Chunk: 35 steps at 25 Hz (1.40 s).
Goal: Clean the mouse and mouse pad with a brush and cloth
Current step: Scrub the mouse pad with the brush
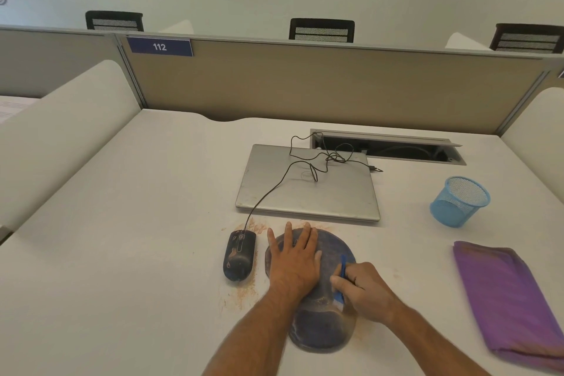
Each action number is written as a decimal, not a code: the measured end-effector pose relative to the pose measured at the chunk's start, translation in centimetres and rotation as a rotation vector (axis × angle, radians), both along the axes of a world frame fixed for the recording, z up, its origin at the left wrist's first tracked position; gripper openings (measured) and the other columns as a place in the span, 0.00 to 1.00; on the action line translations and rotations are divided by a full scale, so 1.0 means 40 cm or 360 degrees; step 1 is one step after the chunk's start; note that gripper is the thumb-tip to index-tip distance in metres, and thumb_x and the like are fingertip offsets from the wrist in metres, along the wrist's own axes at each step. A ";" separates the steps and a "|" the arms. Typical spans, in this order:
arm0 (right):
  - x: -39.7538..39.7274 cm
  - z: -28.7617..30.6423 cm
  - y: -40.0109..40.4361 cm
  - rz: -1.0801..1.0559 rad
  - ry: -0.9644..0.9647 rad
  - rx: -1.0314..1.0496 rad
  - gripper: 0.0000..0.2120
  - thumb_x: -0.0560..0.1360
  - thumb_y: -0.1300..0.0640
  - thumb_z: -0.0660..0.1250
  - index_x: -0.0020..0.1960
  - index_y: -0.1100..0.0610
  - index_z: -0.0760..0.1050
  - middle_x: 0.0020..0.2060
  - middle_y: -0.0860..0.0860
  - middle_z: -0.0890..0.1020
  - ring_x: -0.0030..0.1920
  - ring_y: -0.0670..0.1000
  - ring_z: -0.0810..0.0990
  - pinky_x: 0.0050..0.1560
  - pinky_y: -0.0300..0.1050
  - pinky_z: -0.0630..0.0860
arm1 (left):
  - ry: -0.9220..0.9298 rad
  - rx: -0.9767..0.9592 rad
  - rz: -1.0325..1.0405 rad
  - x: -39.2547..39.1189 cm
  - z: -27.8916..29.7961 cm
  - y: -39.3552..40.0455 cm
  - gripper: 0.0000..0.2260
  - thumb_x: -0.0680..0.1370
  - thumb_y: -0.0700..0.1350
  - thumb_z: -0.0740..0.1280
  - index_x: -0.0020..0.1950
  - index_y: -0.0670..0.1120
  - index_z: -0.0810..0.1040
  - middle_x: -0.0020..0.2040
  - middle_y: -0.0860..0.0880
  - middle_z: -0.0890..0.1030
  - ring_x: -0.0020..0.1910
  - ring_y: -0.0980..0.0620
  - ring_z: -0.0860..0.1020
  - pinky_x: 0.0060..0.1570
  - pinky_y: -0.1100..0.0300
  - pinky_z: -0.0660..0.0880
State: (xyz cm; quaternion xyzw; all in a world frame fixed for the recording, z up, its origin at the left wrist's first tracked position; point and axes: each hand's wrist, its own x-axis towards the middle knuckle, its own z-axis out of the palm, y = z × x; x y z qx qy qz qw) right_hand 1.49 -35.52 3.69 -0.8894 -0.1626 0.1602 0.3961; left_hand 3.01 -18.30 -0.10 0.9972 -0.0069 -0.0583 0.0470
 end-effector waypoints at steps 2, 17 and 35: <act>0.004 0.003 -0.003 -0.0051 -0.0063 0.0033 0.21 0.78 0.55 0.66 0.26 0.43 0.74 0.24 0.41 0.75 0.27 0.42 0.72 0.30 0.34 0.68 | -0.0002 0.0007 -0.0002 0.001 0.000 0.000 0.26 0.85 0.59 0.41 0.82 0.53 0.42 0.83 0.53 0.42 0.80 0.41 0.36 0.61 0.34 0.18; 0.000 0.025 0.014 0.0135 0.0116 -0.0086 0.13 0.78 0.52 0.65 0.35 0.51 0.79 0.31 0.48 0.80 0.32 0.43 0.76 0.35 0.35 0.72 | -0.0022 0.0016 -0.0004 0.000 -0.008 0.003 0.27 0.85 0.60 0.41 0.82 0.54 0.42 0.83 0.54 0.42 0.80 0.41 0.36 0.60 0.34 0.18; 0.006 0.038 0.006 0.0091 0.0106 0.0032 0.09 0.75 0.56 0.67 0.36 0.53 0.79 0.31 0.48 0.80 0.32 0.44 0.76 0.36 0.42 0.74 | -0.0012 -0.0010 -0.0013 -0.004 0.003 0.004 0.26 0.85 0.59 0.41 0.82 0.54 0.43 0.83 0.53 0.43 0.80 0.40 0.36 0.62 0.34 0.19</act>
